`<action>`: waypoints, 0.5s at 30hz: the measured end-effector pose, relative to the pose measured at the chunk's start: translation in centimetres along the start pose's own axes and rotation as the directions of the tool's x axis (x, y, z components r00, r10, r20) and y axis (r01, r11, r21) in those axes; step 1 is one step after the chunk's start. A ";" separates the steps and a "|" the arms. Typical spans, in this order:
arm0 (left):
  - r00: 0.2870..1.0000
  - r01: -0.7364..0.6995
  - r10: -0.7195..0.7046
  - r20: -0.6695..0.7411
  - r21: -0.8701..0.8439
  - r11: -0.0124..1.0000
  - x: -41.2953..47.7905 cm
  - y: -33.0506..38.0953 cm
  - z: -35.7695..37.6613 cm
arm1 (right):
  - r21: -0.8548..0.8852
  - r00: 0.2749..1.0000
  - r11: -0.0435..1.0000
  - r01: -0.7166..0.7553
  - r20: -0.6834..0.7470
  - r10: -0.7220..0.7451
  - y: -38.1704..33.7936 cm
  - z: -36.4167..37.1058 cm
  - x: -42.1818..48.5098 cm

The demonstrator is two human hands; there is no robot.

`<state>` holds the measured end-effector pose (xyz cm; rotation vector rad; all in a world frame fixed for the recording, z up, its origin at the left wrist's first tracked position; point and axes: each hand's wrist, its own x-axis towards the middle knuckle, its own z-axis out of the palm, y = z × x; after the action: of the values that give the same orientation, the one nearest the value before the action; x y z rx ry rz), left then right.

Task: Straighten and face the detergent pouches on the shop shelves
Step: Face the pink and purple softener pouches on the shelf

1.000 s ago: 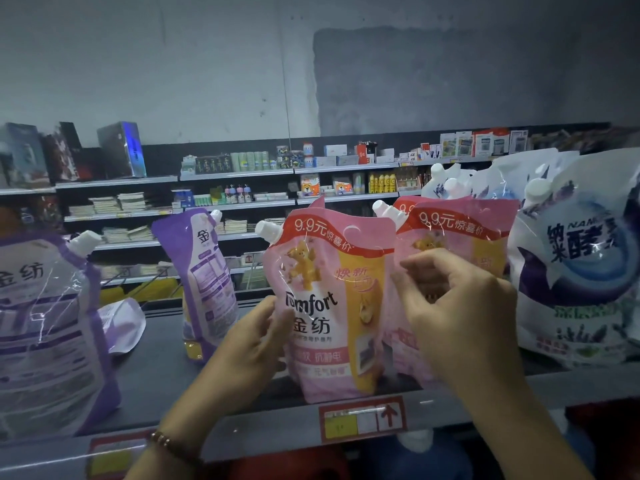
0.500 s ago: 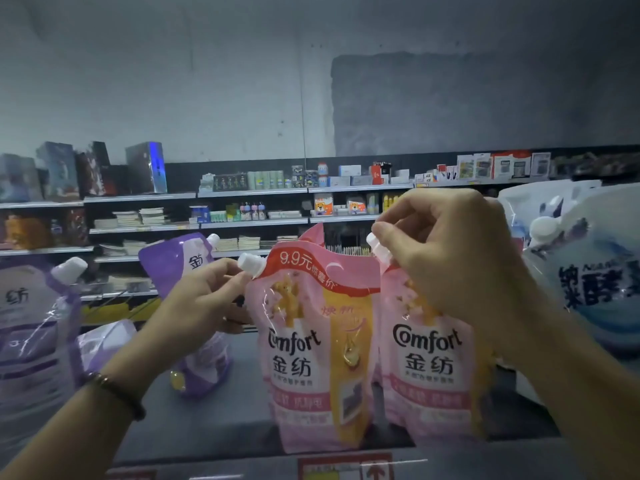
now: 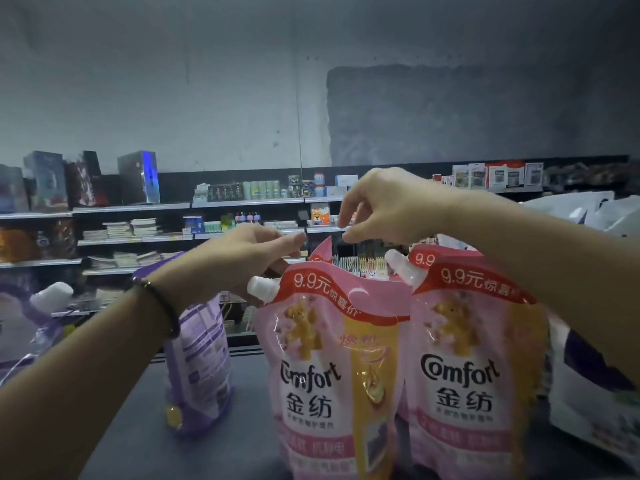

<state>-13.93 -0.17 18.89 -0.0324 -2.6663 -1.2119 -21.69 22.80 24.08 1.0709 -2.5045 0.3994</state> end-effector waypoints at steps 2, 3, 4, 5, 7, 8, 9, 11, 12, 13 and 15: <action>0.997 0.050 -0.055 0.053 0.100 0.994 0.6 1.4 -0.2 | -0.039 0.998 0.999 0.011 0.058 -0.008 0.3 0.2 1.8; 0.992 0.077 -0.091 0.091 0.145 0.986 0.8 2.2 -0.2 | -0.048 0.997 0.999 0.014 0.079 -0.010 0.4 0.4 2.6; 0.985 0.100 -0.125 0.123 0.187 0.977 1.0 2.8 -0.2 | -0.053 0.995 0.998 0.024 0.097 -0.019 0.5 0.6 3.2; 0.978 0.114 -0.149 0.143 0.229 0.967 1.3 3.2 -0.2 | -0.057 0.993 0.998 0.042 0.111 -0.036 0.5 0.9 3.8; 0.975 0.124 -0.174 0.140 0.305 0.944 2.1 3.8 -0.2 | -0.068 0.988 0.994 0.082 0.138 -0.072 0.6 1.4 4.6; 0.975 0.123 -0.178 0.133 0.340 0.932 2.3 4.0 -0.1 | -0.083 0.984 0.991 0.101 0.154 -0.087 0.7 1.6 4.9; 0.975 0.119 -0.178 0.129 0.372 0.920 2.6 4.2 -0.1 | -0.100 0.980 0.988 0.116 0.173 -0.098 0.8 1.8 5.2; 0.977 0.114 -0.179 0.118 0.425 0.898 2.9 4.7 0.1 | -0.127 0.965 0.981 0.144 0.238 -0.111 0.9 2.3 6.0; 0.979 0.107 -0.174 0.107 0.454 0.885 3.1 4.8 0.1 | -0.141 0.953 0.978 0.154 0.282 -0.110 1.1 2.5 6.4; 0.981 0.099 -0.166 0.096 0.487 0.868 3.2 4.9 0.2 | -0.157 0.940 0.974 0.163 0.325 -0.105 1.3 2.7 6.8; 0.985 0.080 -0.150 0.085 0.545 0.835 3.4 4.9 0.5 | -0.197 0.916 0.962 0.191 0.388 -0.102 1.7 3.1 7.4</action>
<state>-16.83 3.24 22.92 0.1491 -3.0588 -0.4469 -28.31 18.06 24.54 1.3305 -2.6793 -0.1583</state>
